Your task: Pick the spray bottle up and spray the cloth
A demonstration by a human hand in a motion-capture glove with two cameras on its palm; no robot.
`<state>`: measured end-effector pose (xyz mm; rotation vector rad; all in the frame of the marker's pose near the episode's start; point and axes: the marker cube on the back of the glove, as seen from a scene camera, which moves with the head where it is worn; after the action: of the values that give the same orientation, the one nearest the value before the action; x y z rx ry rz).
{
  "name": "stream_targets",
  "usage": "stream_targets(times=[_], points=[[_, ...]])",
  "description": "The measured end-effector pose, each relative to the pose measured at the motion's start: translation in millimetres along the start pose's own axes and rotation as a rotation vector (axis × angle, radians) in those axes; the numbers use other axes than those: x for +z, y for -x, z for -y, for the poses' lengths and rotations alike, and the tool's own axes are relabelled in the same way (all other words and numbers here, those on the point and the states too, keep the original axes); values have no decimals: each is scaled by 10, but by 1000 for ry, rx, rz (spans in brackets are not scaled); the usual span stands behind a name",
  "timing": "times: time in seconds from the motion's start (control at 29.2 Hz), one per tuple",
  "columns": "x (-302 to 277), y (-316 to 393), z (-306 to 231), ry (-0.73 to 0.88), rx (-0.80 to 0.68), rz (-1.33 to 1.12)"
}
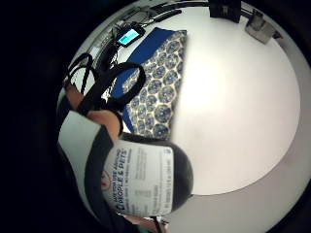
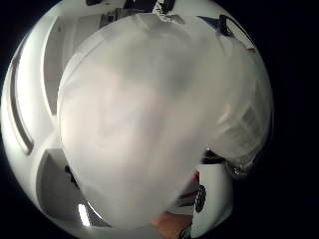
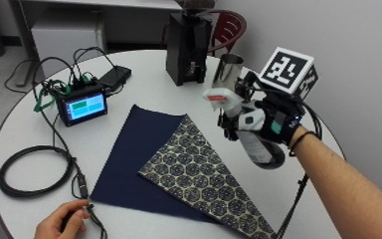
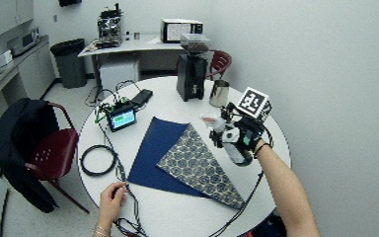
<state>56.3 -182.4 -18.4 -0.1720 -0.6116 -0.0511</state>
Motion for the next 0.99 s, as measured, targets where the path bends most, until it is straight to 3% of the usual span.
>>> stream_targets(times=[0.24,0.45,0.75,0.99], points=[[-288,167,29,-129,-59,30],[199,-245,-1,-34,54,69],[-352,232,-57,-122,24,-58],[90,-139,-100,-23,112,-85]])
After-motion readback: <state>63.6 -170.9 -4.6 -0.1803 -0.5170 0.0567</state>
